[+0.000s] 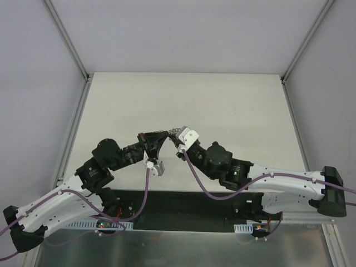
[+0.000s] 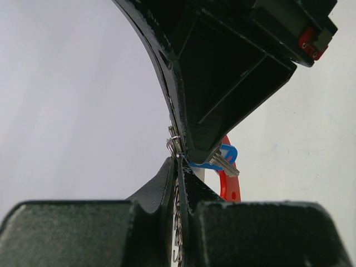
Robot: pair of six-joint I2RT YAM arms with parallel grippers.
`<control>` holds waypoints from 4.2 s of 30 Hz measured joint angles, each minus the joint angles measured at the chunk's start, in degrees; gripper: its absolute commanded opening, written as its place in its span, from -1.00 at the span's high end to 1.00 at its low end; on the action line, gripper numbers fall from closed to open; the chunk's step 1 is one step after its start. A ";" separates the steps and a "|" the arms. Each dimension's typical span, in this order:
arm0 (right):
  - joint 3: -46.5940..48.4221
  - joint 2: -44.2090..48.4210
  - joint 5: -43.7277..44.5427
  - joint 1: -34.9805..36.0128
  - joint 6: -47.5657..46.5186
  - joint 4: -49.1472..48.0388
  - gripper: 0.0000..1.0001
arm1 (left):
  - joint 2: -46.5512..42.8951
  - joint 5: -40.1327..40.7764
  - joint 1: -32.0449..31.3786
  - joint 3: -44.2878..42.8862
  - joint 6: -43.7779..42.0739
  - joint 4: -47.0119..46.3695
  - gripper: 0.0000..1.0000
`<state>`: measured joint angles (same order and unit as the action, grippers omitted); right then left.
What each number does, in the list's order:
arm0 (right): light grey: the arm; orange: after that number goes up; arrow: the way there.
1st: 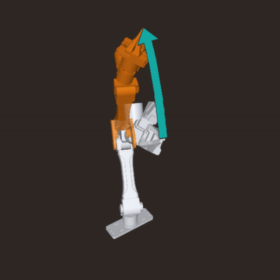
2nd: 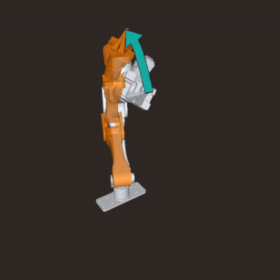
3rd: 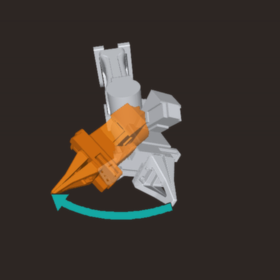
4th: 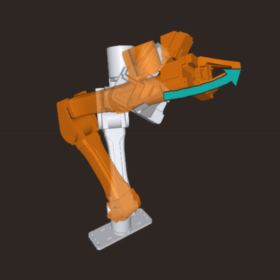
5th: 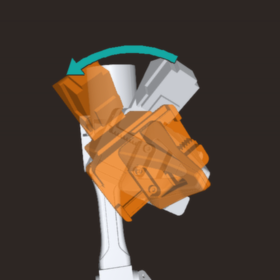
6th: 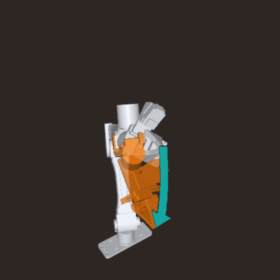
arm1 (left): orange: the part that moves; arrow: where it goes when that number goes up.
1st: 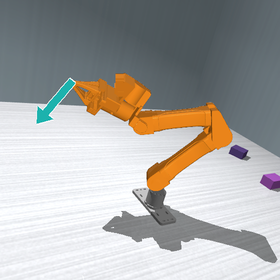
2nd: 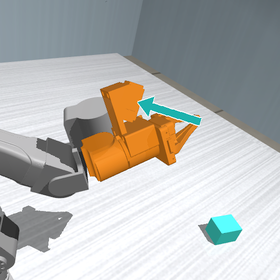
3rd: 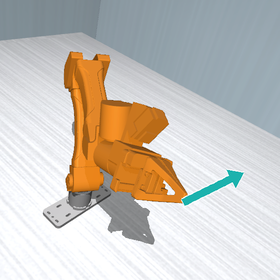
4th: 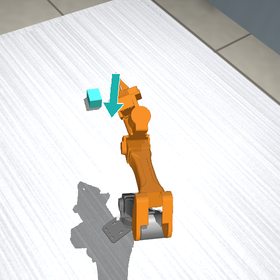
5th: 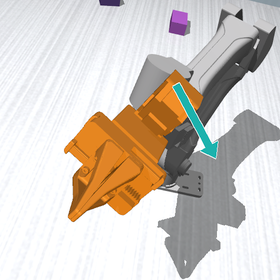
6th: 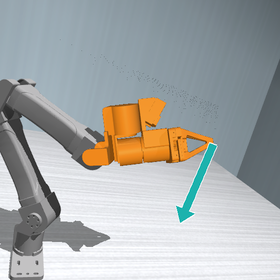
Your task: Remove the keys from the keyring
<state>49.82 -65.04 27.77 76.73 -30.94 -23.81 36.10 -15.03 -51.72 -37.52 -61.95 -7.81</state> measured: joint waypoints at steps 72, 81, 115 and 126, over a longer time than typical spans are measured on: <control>0.09 -4.70 5.73 2.29 1.57 -0.50 0.99 | 3.15 3.52 2.32 -1.66 14.95 3.87 1.00; 0.94 -6.56 6.67 2.29 1.42 -1.27 0.99 | 3.04 2.89 3.50 -1.66 18.10 4.11 1.00; -3.54 -8.61 10.84 7.32 -33.44 -17.57 0.99 | 1.25 -1.46 5.35 -1.66 26.34 -0.13 1.00; -3.19 -12.31 14.38 8.85 -48.06 -18.93 0.99 | 1.20 -1.42 5.73 -1.66 27.98 1.31 1.00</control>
<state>46.63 -77.34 42.15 85.58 -79.00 -42.74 37.30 -16.45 -46.00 -39.18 -33.98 -6.50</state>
